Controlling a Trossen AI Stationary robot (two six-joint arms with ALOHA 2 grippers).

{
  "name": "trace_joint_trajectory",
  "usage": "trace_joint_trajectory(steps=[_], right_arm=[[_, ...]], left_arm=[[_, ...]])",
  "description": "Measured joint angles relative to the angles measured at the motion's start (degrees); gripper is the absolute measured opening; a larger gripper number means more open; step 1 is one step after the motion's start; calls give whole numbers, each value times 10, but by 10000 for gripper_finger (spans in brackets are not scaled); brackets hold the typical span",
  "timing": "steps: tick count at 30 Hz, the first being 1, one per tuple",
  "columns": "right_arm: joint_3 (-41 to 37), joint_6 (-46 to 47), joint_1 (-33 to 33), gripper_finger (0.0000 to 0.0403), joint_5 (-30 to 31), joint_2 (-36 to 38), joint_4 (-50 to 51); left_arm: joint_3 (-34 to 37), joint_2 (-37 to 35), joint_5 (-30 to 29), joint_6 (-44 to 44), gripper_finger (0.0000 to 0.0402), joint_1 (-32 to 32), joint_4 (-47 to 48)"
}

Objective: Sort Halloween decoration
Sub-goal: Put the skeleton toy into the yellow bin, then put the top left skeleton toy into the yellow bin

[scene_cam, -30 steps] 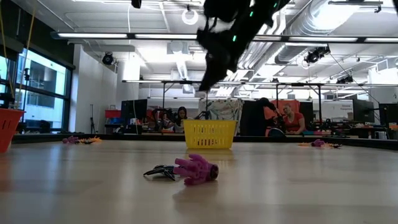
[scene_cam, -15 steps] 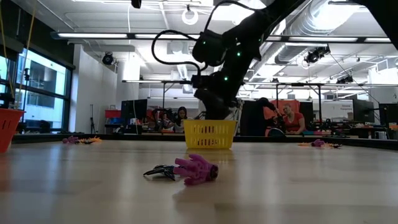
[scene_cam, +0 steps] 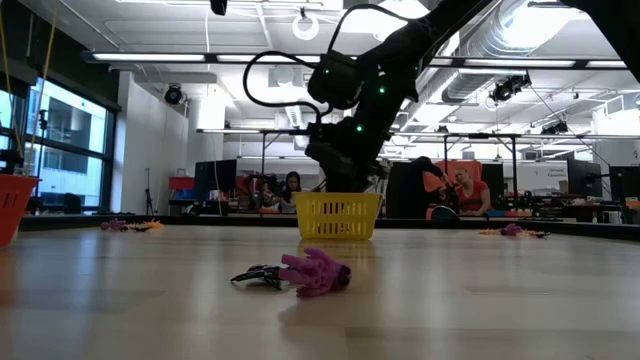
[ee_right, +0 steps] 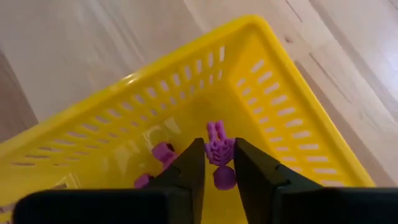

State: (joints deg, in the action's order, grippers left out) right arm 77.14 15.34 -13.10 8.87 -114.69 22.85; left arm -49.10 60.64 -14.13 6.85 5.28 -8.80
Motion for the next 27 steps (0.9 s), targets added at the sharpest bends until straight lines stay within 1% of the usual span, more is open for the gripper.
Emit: trace_joint_trajectory(steps=[4,7,10,15,21,24,27], right_arm=[[0,26,0,134,1,0,3],[0,8,0,168,1,1,2],[0,-21,0,191,-6,11,2],[-1,-49,-5,200,-10,62,24],[-5,-66,-2,200,-5,154,102],[-45,-61,11,200,2,211,102],[-126,-14,30,200,20,285,71]], left_arm=[[0,0,0,0,188,0,1],[0,0,0,0,189,0,1],[0,0,0,0,188,0,3],[0,0,0,0,188,0,10],[0,0,0,0,189,0,19],[0,0,-2,0,189,0,22],[0,0,-2,0,189,0,22]])
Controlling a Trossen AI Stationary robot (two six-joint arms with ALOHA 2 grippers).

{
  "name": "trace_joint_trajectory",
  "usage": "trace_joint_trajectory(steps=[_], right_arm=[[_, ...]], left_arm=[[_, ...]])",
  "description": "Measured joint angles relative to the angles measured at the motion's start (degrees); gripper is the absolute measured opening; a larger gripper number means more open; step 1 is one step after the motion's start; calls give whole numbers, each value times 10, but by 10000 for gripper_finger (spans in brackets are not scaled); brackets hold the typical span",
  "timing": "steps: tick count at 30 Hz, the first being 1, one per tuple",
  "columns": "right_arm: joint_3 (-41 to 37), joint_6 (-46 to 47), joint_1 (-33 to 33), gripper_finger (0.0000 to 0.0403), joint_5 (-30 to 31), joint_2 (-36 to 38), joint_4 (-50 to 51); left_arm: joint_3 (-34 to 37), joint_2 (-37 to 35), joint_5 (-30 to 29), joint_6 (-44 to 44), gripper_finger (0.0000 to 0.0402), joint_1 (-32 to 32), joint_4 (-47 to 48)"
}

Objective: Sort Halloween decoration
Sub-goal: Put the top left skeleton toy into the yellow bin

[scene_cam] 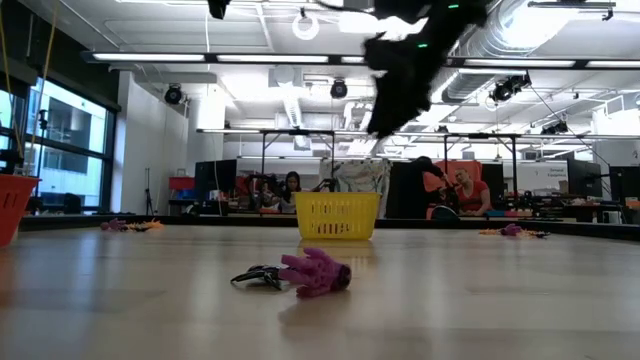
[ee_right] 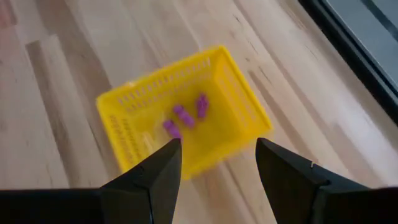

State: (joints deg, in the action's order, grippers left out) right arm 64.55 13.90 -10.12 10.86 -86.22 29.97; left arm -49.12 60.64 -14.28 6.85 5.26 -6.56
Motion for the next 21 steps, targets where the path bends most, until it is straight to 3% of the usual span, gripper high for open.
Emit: trace_joint_trajectory(steps=[7,12,16,21], right_arm=[[-215,154,72,200,6,179,-154],[-305,226,118,200,8,250,-369],[-314,154,141,200,6,253,-530],[-269,-13,165,200,2,247,-565]], left_arm=[[0,0,0,0,189,0,-1],[0,0,0,0,189,0,3],[0,0,0,0,189,0,8],[0,0,2,5,189,0,8]])
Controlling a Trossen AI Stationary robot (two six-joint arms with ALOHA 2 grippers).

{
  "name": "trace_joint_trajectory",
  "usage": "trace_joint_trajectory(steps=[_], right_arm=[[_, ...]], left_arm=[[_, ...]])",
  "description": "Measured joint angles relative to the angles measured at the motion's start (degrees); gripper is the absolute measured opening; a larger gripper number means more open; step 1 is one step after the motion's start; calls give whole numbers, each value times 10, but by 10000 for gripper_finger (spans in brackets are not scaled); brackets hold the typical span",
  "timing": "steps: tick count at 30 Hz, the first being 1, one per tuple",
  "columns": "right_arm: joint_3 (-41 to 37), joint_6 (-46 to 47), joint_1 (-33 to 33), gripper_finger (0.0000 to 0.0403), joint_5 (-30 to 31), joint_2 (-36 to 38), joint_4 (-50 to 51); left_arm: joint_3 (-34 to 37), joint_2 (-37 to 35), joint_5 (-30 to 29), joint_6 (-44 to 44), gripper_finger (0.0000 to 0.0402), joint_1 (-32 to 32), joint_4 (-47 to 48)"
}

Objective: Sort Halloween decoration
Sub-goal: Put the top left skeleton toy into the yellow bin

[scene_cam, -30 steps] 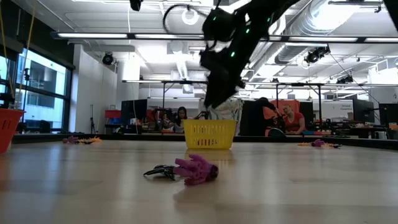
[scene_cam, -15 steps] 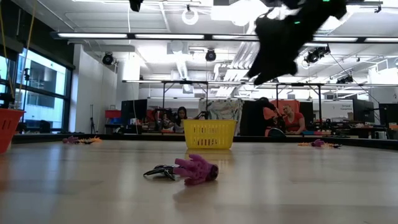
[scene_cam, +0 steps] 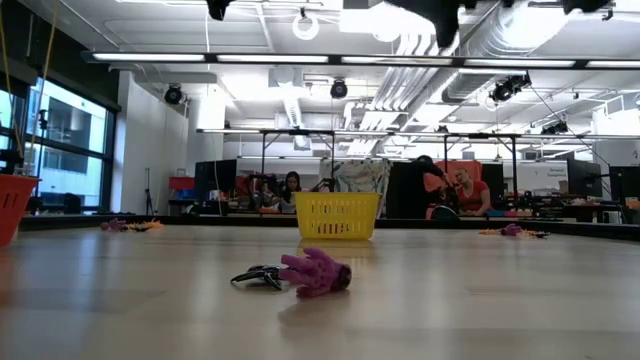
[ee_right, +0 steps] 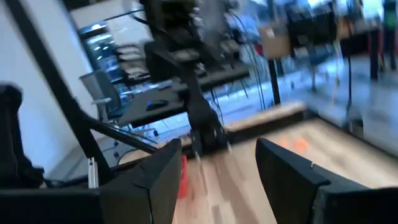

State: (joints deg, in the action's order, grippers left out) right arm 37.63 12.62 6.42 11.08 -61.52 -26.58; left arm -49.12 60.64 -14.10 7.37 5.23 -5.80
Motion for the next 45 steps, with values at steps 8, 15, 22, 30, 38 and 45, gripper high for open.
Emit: trace_joint_trajectory(steps=[8,15,22,30,38,45], right_arm=[[37,-74,4,200,1,0,6],[37,-75,5,200,0,0,7],[37,-71,4,200,-1,0,10],[38,-71,4,200,-1,0,11],[38,-56,4,200,-1,0,11],[38,-56,4,200,-1,0,11]], left_arm=[[0,0,19,29,189,0,0],[0,0,19,30,188,0,0],[0,0,19,30,189,0,0],[0,0,19,30,189,0,0],[0,0,16,30,188,0,3],[0,0,-2,6,189,0,11]])
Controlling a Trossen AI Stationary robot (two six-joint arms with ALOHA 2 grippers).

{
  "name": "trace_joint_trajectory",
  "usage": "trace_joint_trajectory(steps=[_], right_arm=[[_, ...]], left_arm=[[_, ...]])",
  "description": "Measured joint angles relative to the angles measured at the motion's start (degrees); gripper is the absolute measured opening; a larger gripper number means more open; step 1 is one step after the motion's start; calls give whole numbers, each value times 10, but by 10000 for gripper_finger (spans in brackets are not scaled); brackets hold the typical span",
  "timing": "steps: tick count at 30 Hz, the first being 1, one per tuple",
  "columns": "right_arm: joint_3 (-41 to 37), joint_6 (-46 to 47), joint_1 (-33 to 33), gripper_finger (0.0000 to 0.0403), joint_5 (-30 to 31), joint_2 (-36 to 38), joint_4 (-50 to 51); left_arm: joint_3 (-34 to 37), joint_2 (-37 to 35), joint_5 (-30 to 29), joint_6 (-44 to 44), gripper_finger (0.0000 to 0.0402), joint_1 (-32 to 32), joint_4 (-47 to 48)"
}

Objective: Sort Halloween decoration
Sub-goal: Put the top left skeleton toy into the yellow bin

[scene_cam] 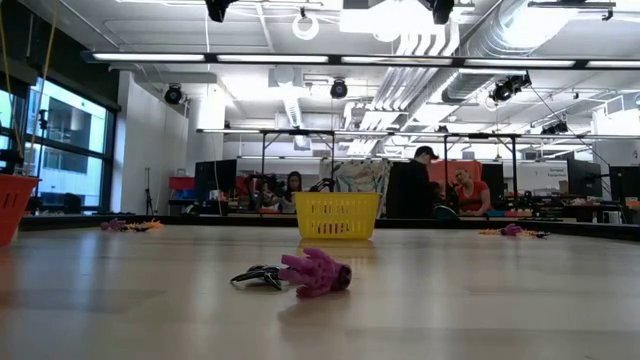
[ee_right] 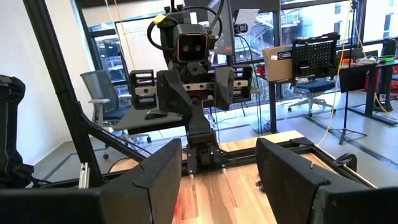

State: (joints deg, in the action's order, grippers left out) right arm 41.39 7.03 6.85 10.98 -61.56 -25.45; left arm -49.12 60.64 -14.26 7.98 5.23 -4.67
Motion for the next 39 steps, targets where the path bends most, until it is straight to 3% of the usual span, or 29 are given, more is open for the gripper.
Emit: trace_joint_trajectory(steps=[3,7,12,16,20,24,39], right_arm=[[0,0,0,200,0,0,0],[0,0,-1,200,0,0,4],[0,0,-1,200,4,0,13],[0,6,-1,200,5,0,21],[0,6,-1,200,6,0,24],[0,10,-1,200,21,0,23],[0,36,-1,200,28,0,25]], left_arm=[[-5,-1,-66,27,187,-15,33],[-54,-6,-124,67,182,-88,251],[-83,-2,-126,167,179,-245,527],[-58,1,-82,189,179,-371,648],[-5,10,-6,145,179,-459,661],[43,39,63,96,179,-507,640],[61,204,65,54,179,-534,584]])
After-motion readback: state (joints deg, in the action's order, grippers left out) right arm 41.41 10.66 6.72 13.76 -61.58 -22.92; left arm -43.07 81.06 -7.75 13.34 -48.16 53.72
